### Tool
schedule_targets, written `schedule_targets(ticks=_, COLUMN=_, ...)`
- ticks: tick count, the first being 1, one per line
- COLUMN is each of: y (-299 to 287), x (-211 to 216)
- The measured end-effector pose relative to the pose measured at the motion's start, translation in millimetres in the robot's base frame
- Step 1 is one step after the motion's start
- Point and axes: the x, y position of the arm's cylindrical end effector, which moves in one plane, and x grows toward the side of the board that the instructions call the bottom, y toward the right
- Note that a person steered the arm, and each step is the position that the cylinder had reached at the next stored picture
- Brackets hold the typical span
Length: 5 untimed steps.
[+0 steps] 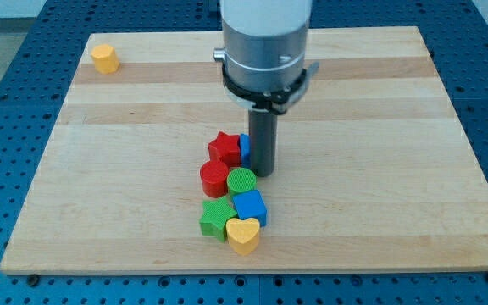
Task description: Slide the blue triangle to the center
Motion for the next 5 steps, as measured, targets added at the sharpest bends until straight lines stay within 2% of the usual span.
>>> schedule_targets(ticks=2, y=-32, x=-42)
schedule_targets(ticks=3, y=-20, x=-43)
schedule_targets(ticks=5, y=35, x=3)
